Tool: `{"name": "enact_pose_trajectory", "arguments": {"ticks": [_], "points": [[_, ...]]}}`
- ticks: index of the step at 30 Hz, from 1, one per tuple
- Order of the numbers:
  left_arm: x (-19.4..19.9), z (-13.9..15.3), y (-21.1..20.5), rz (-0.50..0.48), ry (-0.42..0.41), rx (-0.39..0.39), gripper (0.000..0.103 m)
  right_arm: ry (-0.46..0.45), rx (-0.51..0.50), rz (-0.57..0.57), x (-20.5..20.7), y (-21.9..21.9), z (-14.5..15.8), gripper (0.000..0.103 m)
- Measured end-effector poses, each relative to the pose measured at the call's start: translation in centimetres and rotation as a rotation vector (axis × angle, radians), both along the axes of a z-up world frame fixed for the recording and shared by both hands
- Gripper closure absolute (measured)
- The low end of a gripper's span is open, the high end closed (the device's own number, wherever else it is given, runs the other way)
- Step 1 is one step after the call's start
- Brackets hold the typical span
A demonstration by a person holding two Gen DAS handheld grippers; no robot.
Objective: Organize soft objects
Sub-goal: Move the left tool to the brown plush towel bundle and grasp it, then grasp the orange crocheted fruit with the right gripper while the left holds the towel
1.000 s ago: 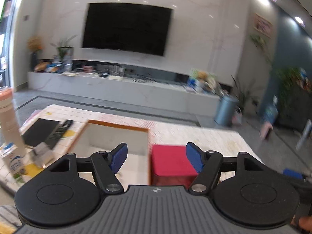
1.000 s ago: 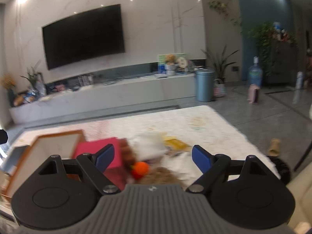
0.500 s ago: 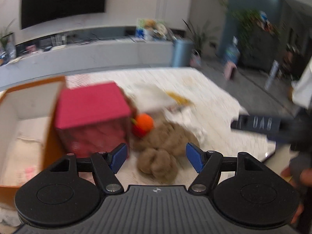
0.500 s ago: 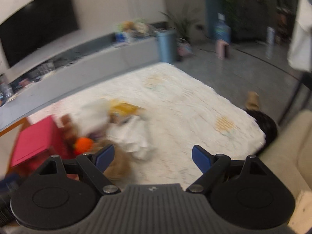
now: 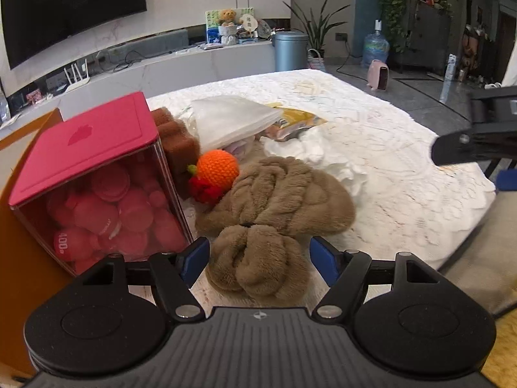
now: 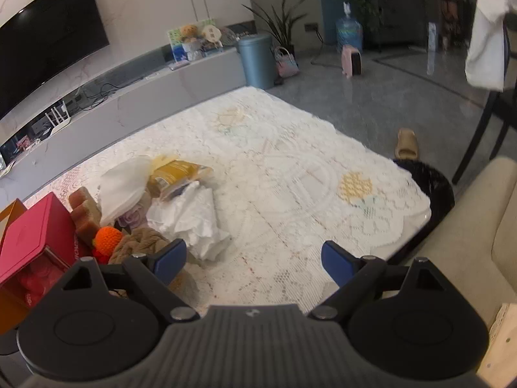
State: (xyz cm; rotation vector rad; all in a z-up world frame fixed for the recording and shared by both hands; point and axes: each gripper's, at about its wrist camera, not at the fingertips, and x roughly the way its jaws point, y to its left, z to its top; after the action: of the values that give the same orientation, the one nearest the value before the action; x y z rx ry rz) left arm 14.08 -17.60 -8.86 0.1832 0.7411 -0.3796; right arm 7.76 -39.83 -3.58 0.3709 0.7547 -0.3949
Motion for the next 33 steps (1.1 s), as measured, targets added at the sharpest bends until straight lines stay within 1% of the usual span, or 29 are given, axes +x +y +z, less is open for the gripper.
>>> {"name": "enact_pose_trajectory", "arguments": {"ticks": [2, 5, 6, 7, 8, 10, 12, 16, 19, 22, 24, 26, 27, 28, 29, 31, 32, 33], "points": [[0.6, -0.4, -0.1, 0.008, 0.023, -0.014, 0.019, 0.013, 0.010, 0.001, 0.2, -0.1, -0.3, 0.014], [0.8, -0.9, -0.1, 0.031, 0.016, -0.013, 0.019, 0.022, -0.002, 0.023, 0.5, 0.3, -0.5, 0.014], [0.8, -1.0, 0.0, 0.036, 0.012, -0.018, 0.021, 0.023, -0.005, 0.030, 0.5, 0.4, -0.5, 0.014], [0.7, -1.0, 0.3, 0.034, 0.009, -0.034, 0.037, 0.024, -0.008, 0.032, 0.5, 0.5, -0.5, 0.014], [0.7, -1.1, 0.6, 0.031, 0.009, -0.061, 0.042, 0.021, -0.012, 0.031, 0.5, 0.5, -0.5, 0.014], [0.8, -1.1, 1.2, 0.020, 0.016, -0.098, 0.048, 0.004, -0.020, 0.019, 0.3, 0.4, -0.3, 0.014], [0.7, -0.8, 1.6, 0.009, 0.020, -0.104, 0.052, -0.012, -0.029, 0.003, 0.2, 0.2, 0.0, 0.013], [0.1, 0.3, 2.5, 0.023, 0.039, -0.146, 0.054, -0.012, -0.036, -0.023, 0.3, 0.1, 0.1, 0.013], [-1.0, 1.2, 3.3, 0.029, 0.037, -0.170, 0.054, -0.006, -0.056, -0.007, 0.4, 0.6, 0.2, 0.014], [-2.1, 1.5, 3.5, 0.019, 0.026, -0.161, 0.054, -0.029, -0.082, 0.005, 0.1, 1.3, 0.7, 0.013], [-2.7, 1.3, 3.4, -0.001, 0.009, -0.118, 0.054, -0.049, -0.088, 0.019, 0.1, 1.8, 1.0, 0.014], [-3.1, 0.4, 3.1, -0.061, -0.024, -0.052, 0.052, -0.061, -0.087, 0.045, 0.2, 2.3, 1.1, 0.013], [-3.1, -0.1, 2.9, -0.067, -0.026, -0.035, 0.051, -0.062, -0.087, 0.061, 0.4, 2.7, 1.1, 0.013], [-3.1, -0.7, 2.9, -0.063, -0.024, -0.028, 0.046, -0.061, -0.089, 0.079, 0.6, 3.0, 1.0, 0.013], [-3.0, -1.0, 3.1, -0.048, -0.027, -0.040, 0.040, -0.056, -0.094, 0.100, 0.8, 3.4, 1.0, 0.014], [-2.8, -1.2, 3.4, -0.020, -0.028, -0.087, 0.030, -0.049, -0.104, 0.125, 1.1, 3.9, 0.8, 0.013], [-2.5, -1.3, 3.5, -0.012, -0.016, -0.103, 0.027, -0.048, -0.104, 0.129, 1.2, 4.1, 0.8, 0.013], [-2.4, -1.3, 3.5, -0.007, -0.005, -0.108, 0.022, -0.048, -0.101, 0.132, 1.3, 4.2, 0.7, 0.013]]}}
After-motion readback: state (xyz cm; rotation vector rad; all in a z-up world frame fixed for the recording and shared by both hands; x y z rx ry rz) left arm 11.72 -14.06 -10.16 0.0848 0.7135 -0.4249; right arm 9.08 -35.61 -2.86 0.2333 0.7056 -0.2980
